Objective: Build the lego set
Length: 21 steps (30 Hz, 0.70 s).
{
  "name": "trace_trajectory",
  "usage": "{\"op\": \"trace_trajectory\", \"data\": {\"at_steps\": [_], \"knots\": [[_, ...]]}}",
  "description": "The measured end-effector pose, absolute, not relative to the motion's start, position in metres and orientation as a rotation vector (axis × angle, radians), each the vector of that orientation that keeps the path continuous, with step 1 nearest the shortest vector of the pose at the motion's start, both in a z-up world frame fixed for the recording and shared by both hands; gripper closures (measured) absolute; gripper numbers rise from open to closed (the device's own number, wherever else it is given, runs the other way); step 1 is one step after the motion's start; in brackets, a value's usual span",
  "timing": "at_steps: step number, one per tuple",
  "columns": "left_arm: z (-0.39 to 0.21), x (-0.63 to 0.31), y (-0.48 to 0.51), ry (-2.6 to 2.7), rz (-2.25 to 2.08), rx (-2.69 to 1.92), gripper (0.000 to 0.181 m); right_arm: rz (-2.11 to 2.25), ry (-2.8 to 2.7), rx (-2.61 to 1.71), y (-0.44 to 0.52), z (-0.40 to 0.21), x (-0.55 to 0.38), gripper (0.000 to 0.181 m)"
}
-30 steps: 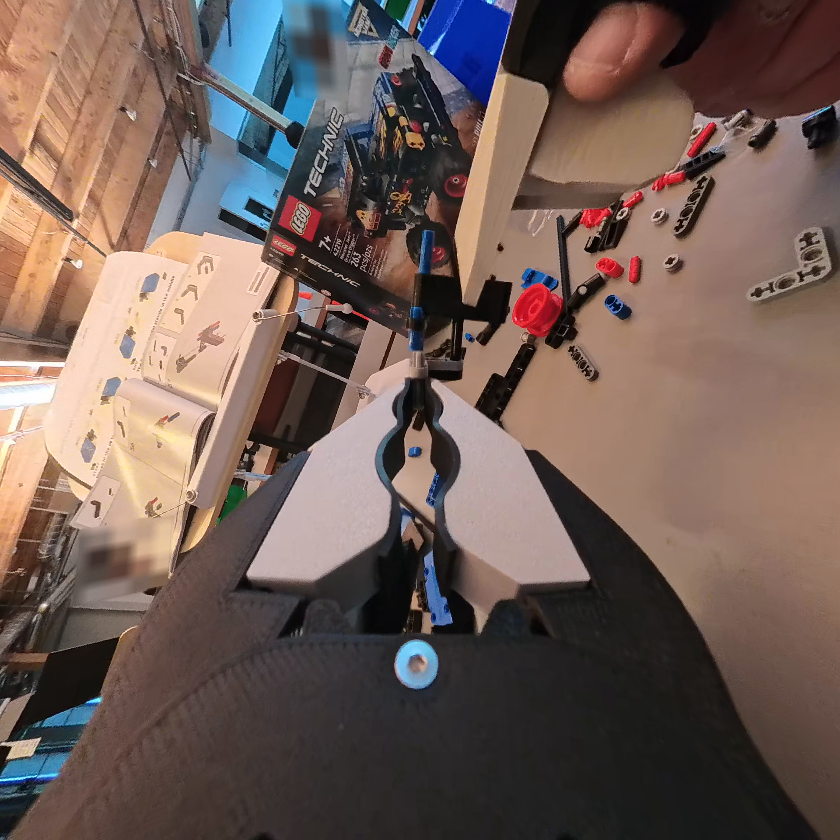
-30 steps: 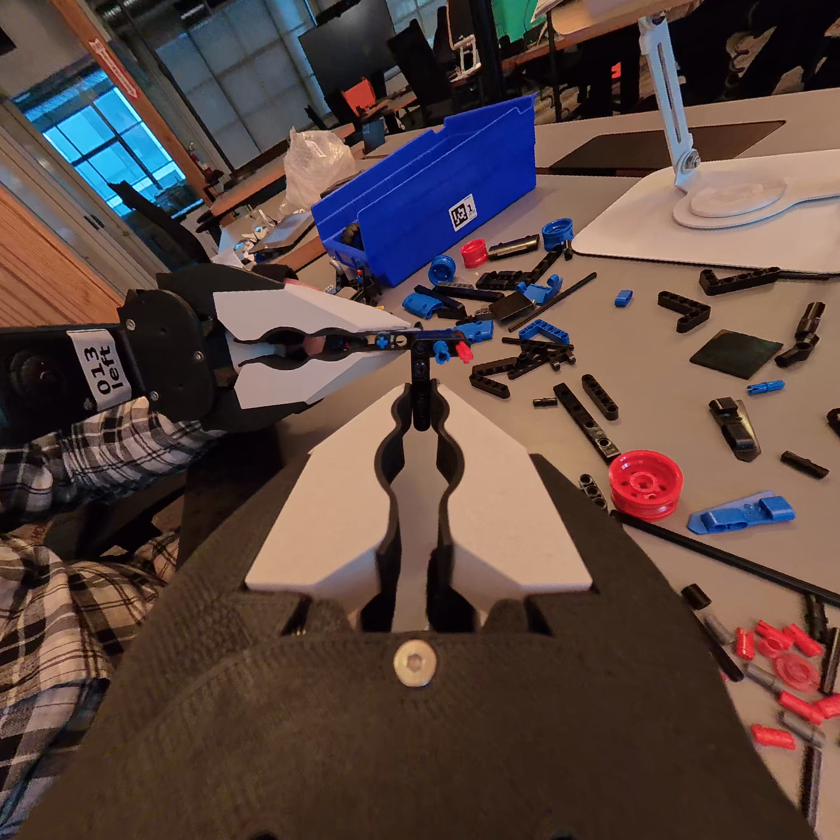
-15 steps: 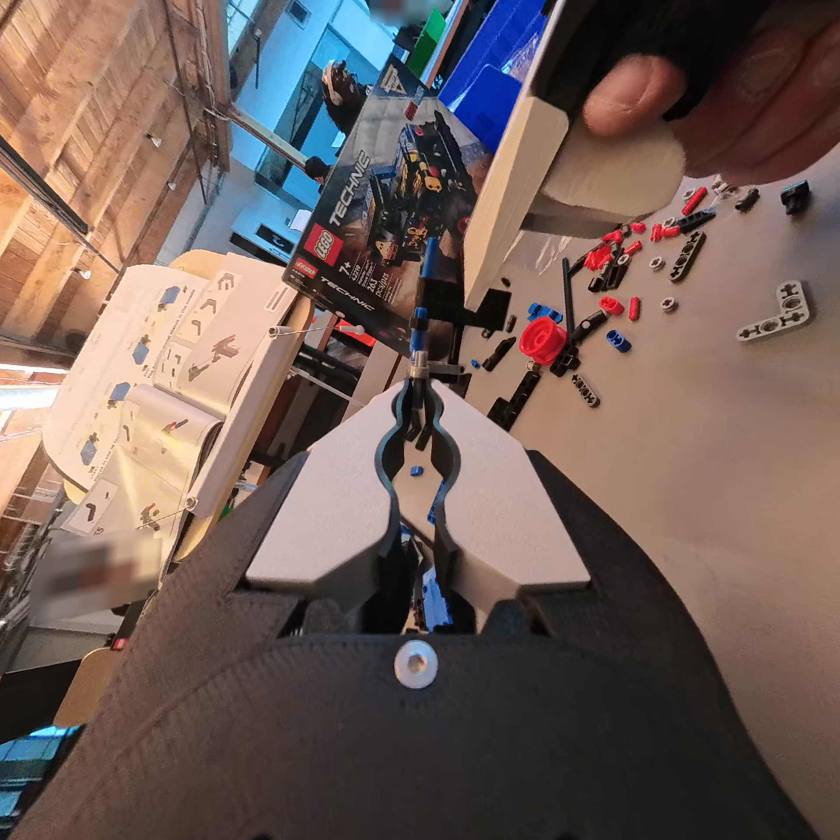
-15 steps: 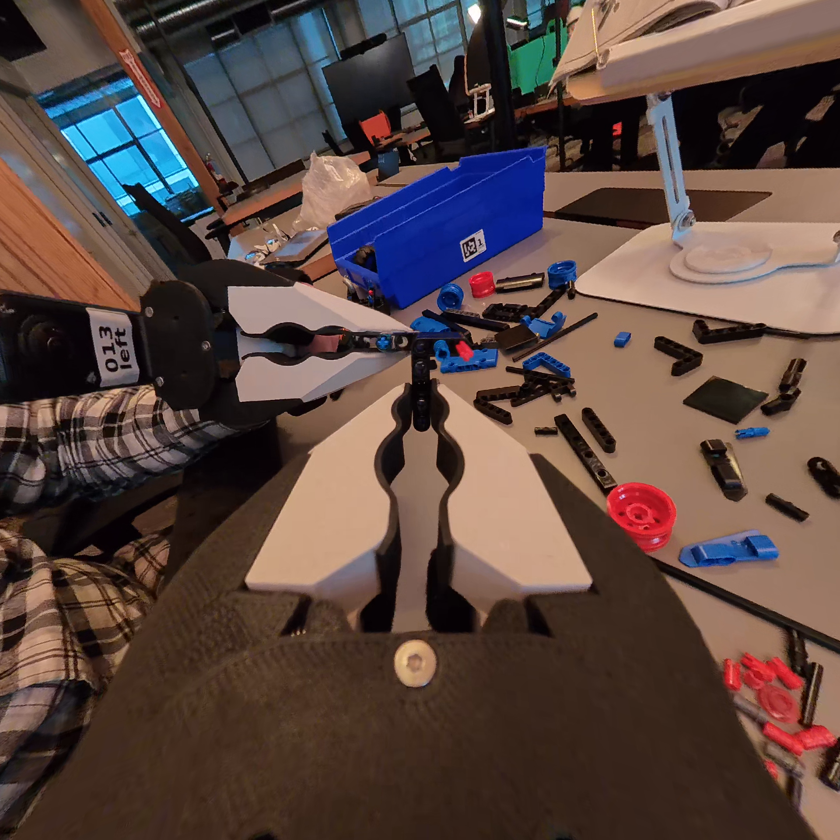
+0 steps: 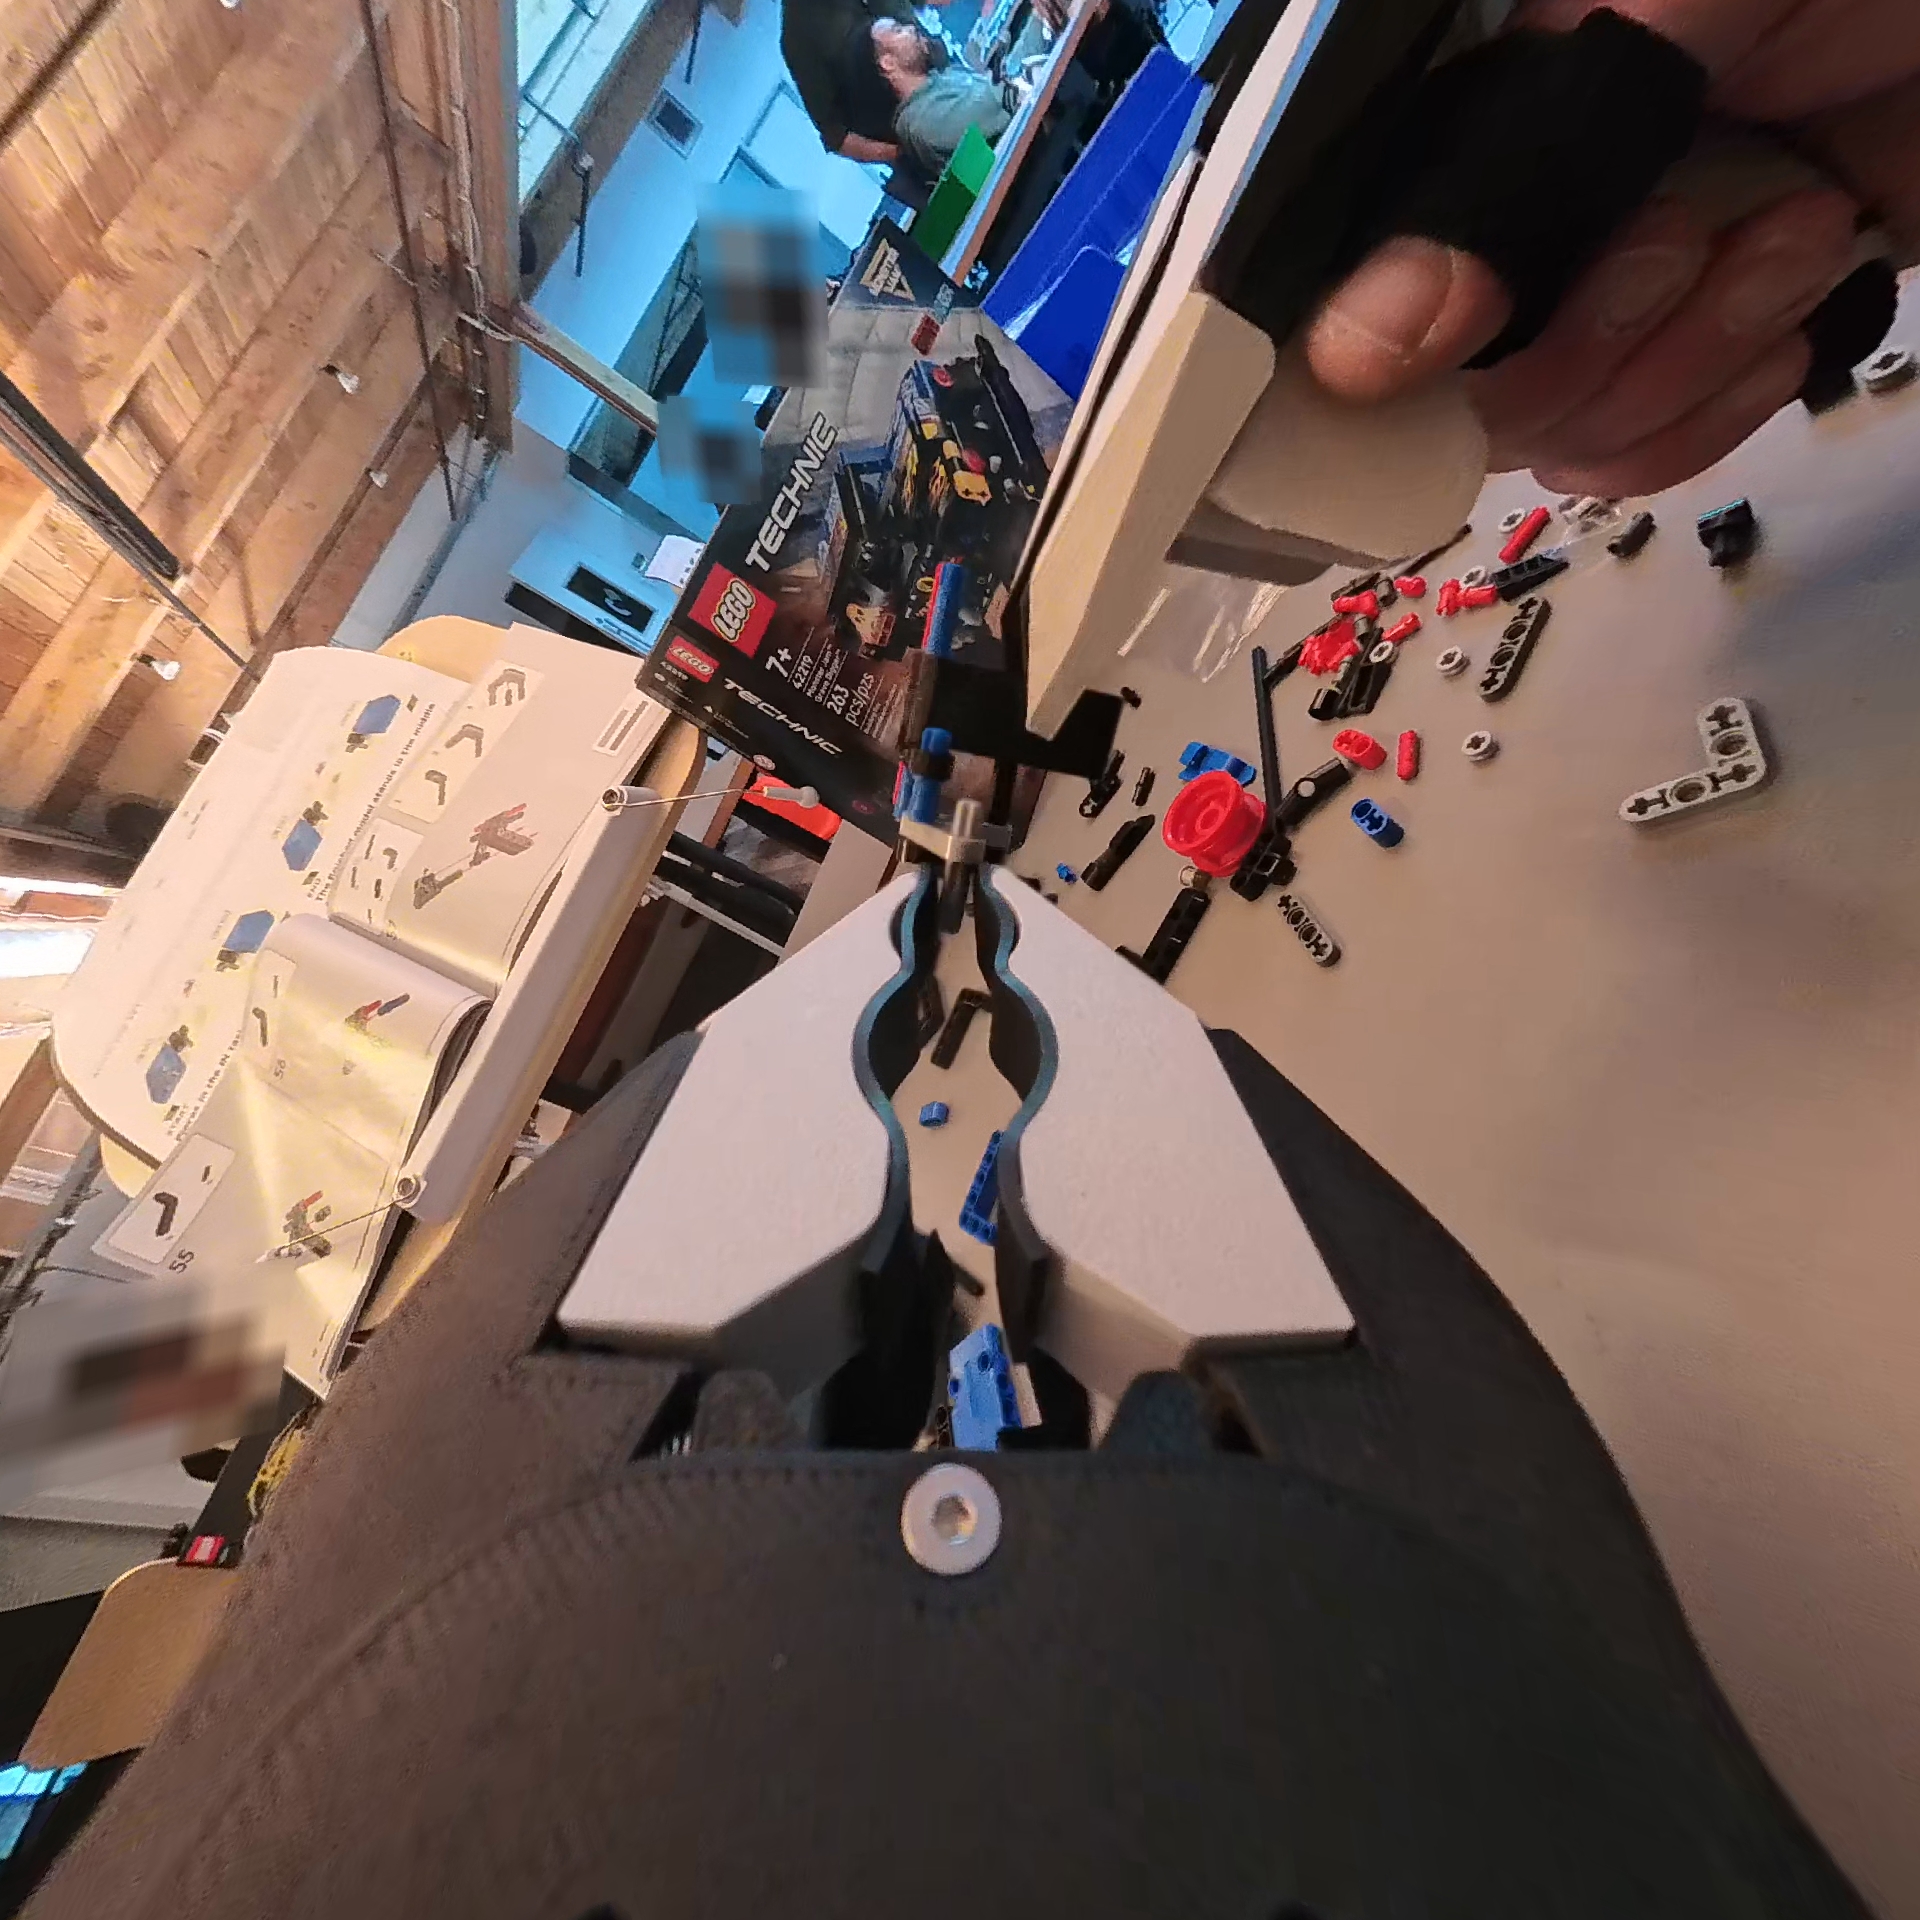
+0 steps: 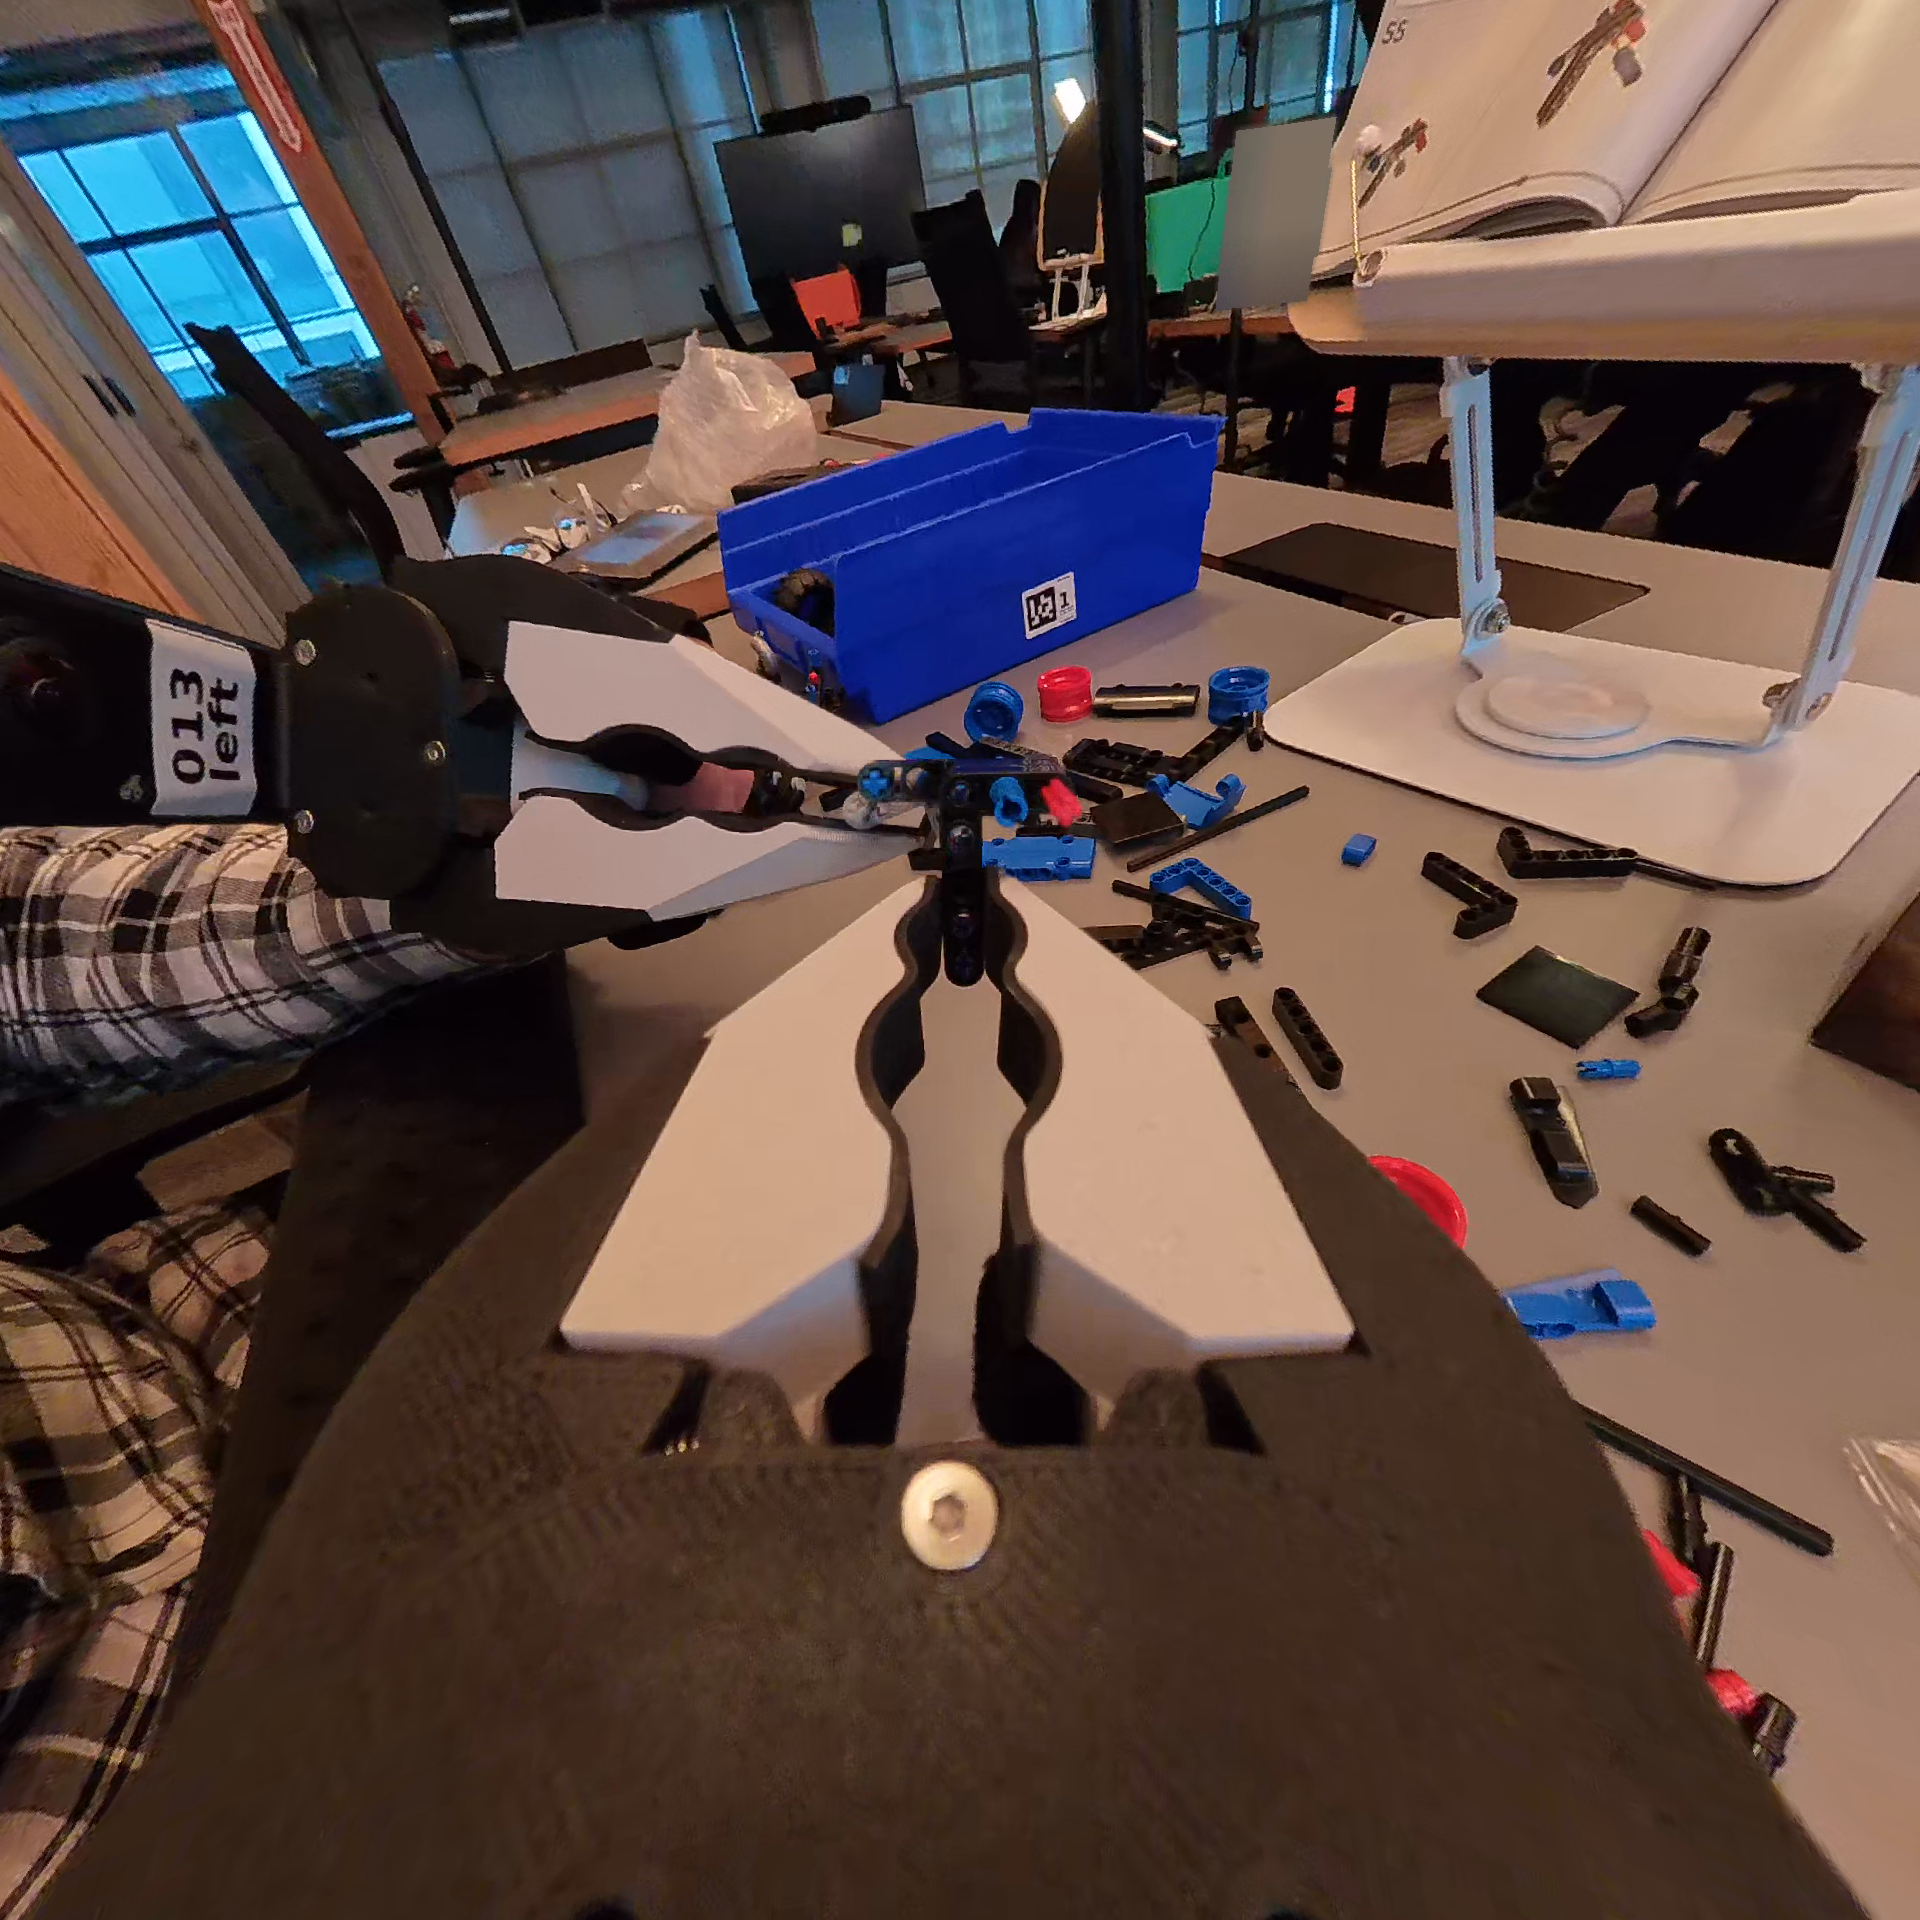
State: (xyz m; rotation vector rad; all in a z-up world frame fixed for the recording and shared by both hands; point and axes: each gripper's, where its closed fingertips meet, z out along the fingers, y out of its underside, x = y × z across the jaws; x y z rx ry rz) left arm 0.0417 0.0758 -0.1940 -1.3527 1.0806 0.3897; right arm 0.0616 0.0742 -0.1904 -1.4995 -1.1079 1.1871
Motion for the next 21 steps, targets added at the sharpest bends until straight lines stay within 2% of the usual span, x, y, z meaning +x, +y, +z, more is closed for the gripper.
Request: {"op": "trace_trajectory", "data": {"at_steps": [21], "knots": [[-0.1953, 0.0448, 0.0734, 1.092, 0.325, -1.354, 0.178, 1.168, -1.106, -1.487, 0.074, -0.188, 0.0622, 0.176]]}}
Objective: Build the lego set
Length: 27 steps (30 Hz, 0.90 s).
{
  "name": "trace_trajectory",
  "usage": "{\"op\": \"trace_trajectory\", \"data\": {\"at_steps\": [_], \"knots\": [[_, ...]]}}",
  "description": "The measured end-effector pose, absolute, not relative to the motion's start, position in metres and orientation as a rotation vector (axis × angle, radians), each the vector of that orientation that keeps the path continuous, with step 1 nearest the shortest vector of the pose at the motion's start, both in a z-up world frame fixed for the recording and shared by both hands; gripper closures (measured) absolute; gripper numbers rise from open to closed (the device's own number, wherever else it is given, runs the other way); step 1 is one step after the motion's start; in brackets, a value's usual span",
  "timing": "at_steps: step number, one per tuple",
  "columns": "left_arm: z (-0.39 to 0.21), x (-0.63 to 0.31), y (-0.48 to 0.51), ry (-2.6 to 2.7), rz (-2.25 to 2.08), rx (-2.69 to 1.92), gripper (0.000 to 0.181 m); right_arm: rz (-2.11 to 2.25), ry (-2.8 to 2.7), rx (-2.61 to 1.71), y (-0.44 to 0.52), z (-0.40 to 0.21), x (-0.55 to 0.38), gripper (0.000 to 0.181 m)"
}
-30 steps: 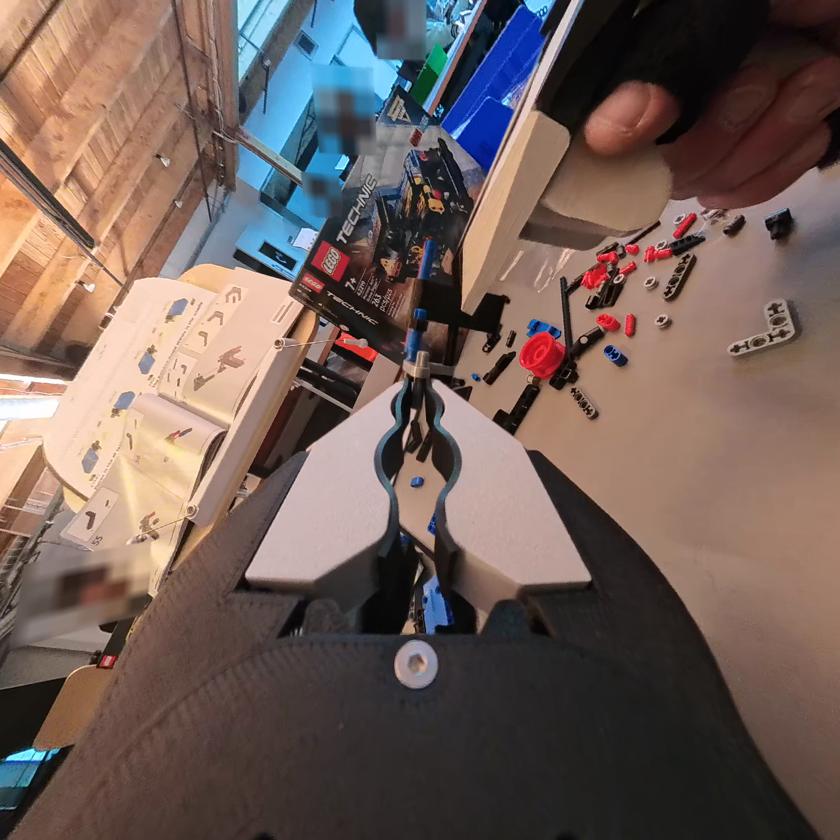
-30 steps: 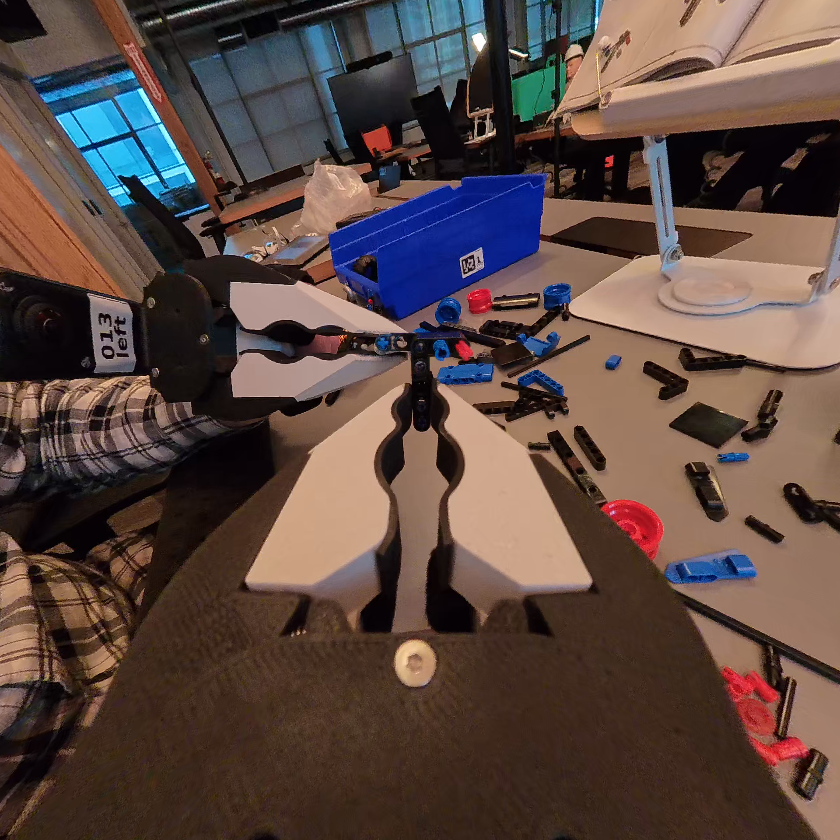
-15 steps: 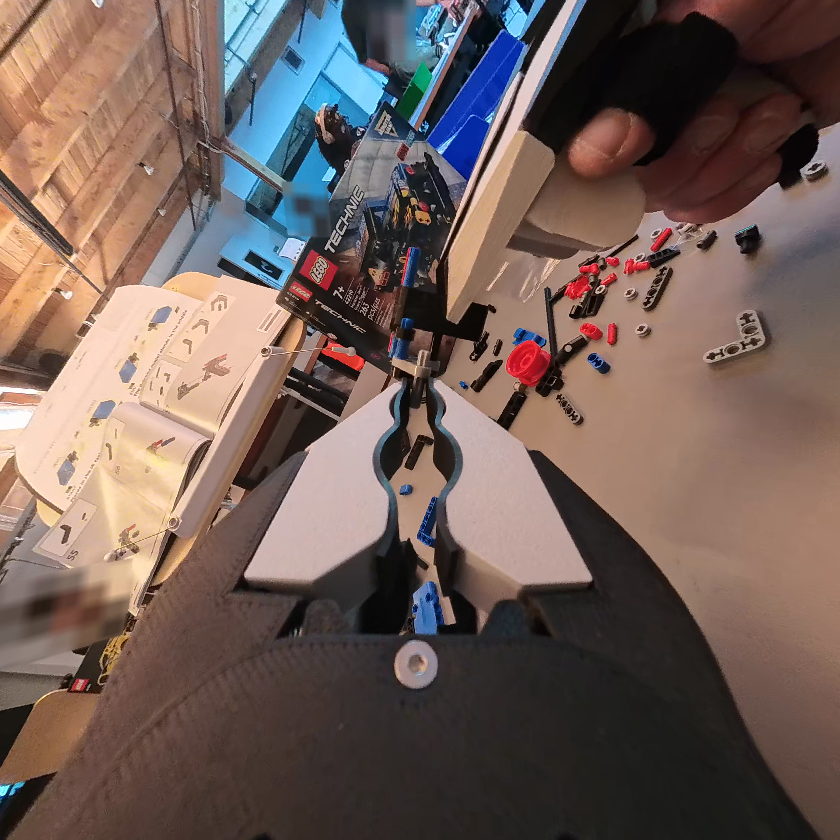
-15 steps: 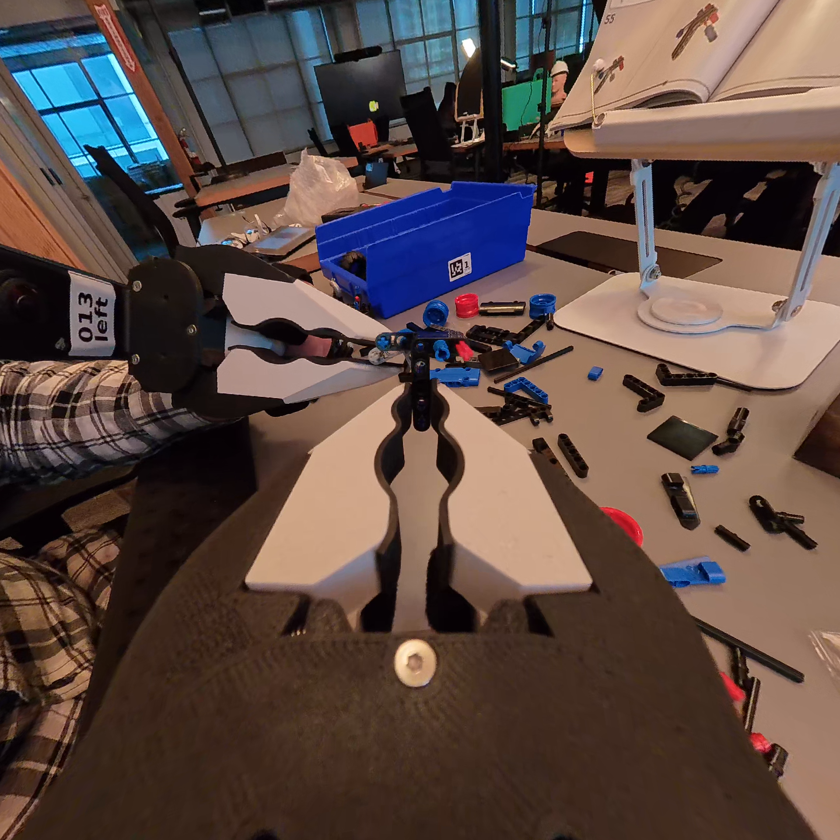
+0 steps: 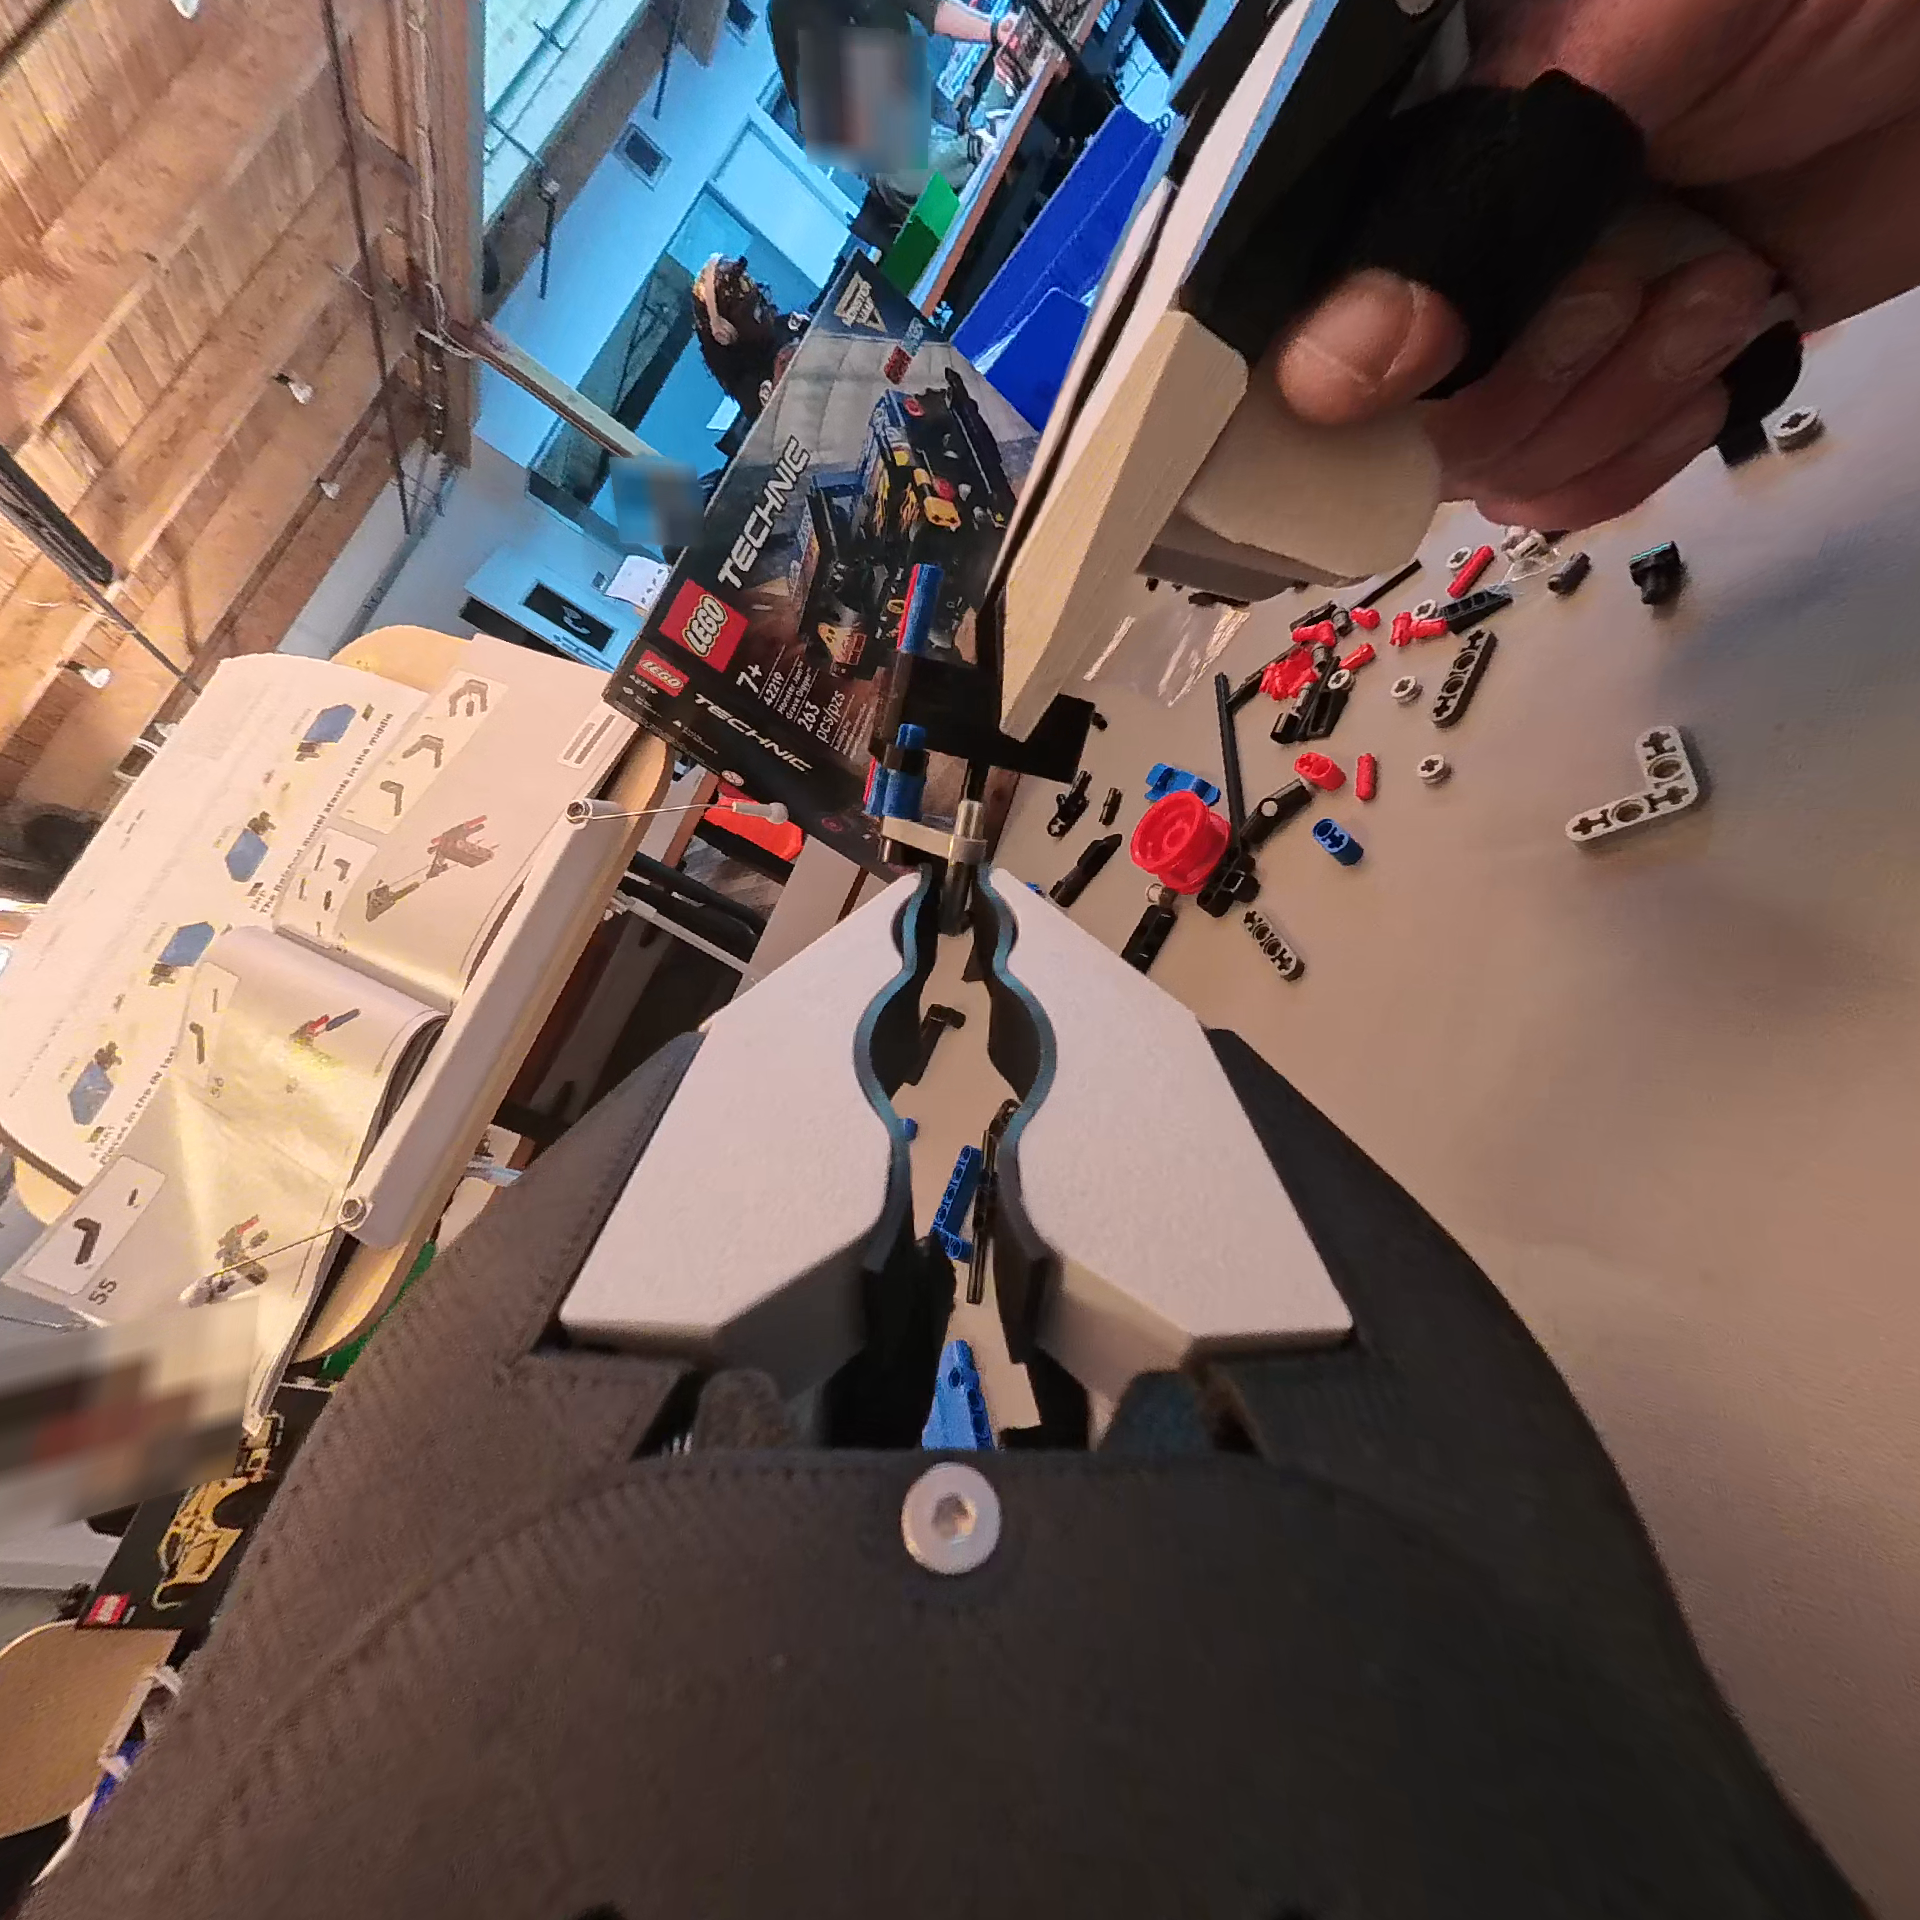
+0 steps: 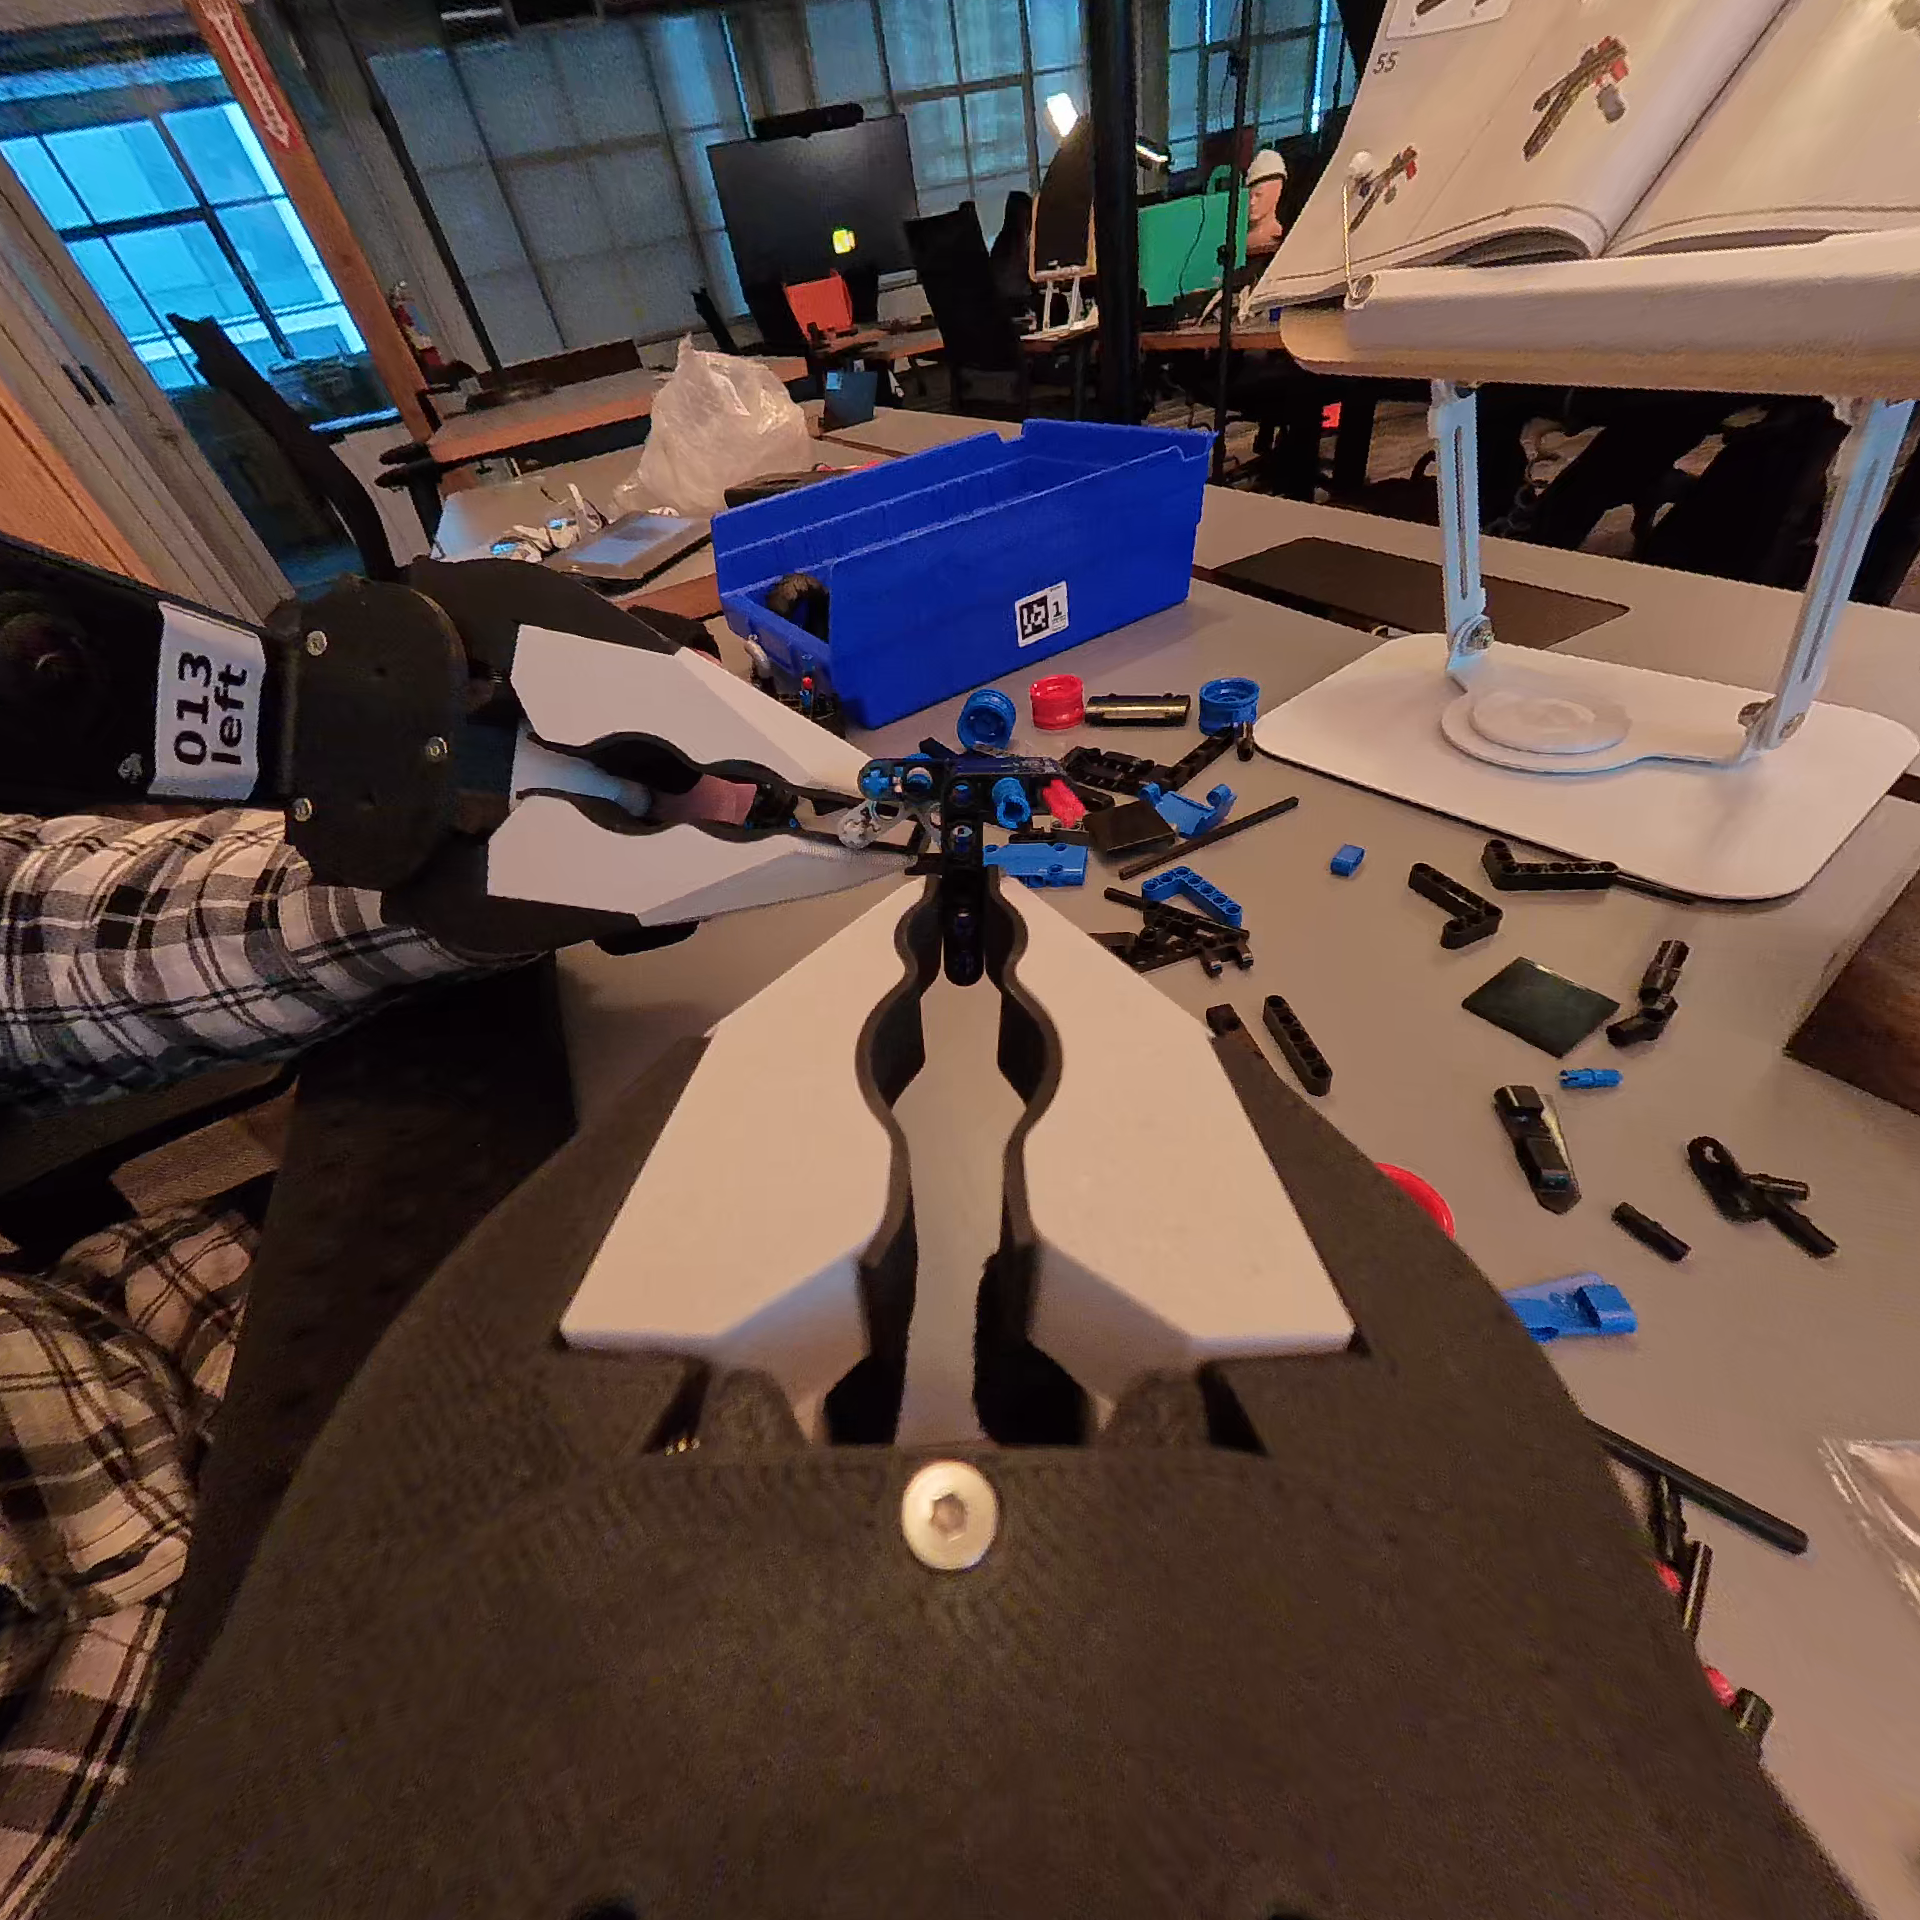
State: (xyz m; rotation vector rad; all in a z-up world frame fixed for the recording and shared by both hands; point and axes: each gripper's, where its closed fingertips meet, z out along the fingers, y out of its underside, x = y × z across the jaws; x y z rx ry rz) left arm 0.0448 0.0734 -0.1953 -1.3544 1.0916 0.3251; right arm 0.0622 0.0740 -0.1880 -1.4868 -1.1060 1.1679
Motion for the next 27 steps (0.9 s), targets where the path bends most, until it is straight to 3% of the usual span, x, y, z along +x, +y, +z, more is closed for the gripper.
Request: {"op": "trace_trajectory", "data": {"at_steps": [27], "knots": [[-0.191, 0.052, 0.067, 1.144, 0.349, -1.298, 0.181, 1.232, -1.14, -1.385, 0.062, -0.176, 0.063, 0.166]]}}
